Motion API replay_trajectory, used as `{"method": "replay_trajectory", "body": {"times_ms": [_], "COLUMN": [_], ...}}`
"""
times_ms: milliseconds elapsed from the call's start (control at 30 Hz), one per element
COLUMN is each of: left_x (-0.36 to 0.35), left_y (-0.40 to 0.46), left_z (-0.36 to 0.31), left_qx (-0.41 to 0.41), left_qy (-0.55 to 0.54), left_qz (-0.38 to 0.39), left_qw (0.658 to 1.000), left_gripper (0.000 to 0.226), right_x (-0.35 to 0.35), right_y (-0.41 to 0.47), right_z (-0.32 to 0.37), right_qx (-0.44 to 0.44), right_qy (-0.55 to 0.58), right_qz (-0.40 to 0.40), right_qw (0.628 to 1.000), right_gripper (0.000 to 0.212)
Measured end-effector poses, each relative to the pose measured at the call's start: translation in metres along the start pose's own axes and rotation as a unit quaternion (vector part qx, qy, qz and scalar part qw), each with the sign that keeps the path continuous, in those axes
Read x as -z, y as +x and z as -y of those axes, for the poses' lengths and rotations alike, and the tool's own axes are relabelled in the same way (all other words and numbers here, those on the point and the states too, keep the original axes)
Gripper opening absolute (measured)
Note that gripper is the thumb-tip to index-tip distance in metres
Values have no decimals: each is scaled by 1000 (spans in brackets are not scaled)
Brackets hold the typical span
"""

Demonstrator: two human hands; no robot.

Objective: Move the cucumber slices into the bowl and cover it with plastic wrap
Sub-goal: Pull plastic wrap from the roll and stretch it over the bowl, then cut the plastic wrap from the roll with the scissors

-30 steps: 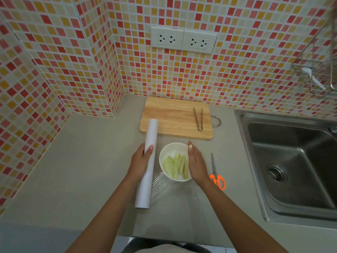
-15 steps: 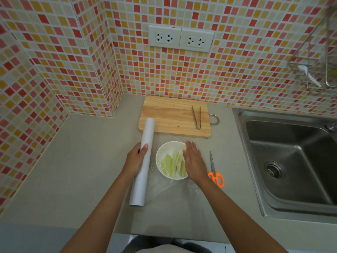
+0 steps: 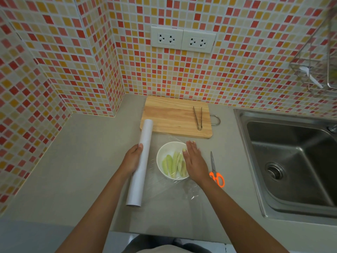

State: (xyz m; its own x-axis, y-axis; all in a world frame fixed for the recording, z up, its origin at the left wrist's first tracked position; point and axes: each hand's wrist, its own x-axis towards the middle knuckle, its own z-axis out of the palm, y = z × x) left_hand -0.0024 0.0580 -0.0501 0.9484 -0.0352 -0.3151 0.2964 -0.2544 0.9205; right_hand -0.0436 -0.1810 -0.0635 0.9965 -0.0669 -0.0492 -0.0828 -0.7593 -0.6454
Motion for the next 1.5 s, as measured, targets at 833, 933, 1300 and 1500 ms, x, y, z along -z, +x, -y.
{"method": "replay_trajectory", "body": {"times_ms": [833,933,1300,1500], "left_x": [-11,-12,-12,-12], "left_y": [-12,-12,-12,-13], "left_z": [-11,-12,-12,-13], "left_qx": [-31,-39,-59,-65], "left_qy": [4,22,43,45], "left_qz": [-10,-20,-30,-25], "left_qw": [999,999,997,997], "left_gripper": [43,40,36,36], "right_x": [15,20,45,44], "right_y": [-9,-13,-42,-43], "right_z": [-4,-4,-38,-36], "right_qx": [-61,-71,-325,-366], "right_qy": [147,147,-147,-114], "right_qz": [1,-23,-74,-41], "right_qw": [987,986,931,923], "right_gripper": [52,50,30,22]}}
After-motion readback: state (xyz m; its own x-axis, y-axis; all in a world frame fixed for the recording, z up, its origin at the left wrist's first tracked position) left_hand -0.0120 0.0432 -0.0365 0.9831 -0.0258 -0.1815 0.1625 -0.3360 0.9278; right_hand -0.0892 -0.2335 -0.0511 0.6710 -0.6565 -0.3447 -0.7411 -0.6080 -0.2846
